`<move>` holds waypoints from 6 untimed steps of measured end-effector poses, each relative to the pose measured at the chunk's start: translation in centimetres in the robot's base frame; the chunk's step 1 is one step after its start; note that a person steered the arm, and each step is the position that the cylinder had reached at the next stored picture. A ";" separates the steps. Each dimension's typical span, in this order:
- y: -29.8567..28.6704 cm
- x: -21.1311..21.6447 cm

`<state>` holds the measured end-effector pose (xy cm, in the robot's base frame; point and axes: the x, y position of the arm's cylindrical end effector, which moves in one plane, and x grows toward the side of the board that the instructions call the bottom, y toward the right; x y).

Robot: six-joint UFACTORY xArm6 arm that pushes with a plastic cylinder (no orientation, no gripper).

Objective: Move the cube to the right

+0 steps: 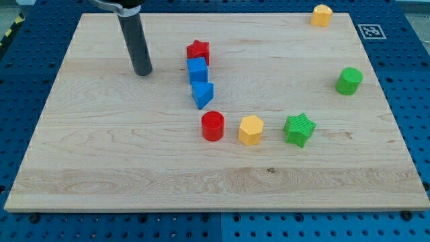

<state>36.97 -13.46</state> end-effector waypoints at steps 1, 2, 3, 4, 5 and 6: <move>3.3 0.0; 7.1 0.0; 9.8 0.1; 8.9 2.1; 4.0 4.1; -0.2 1.9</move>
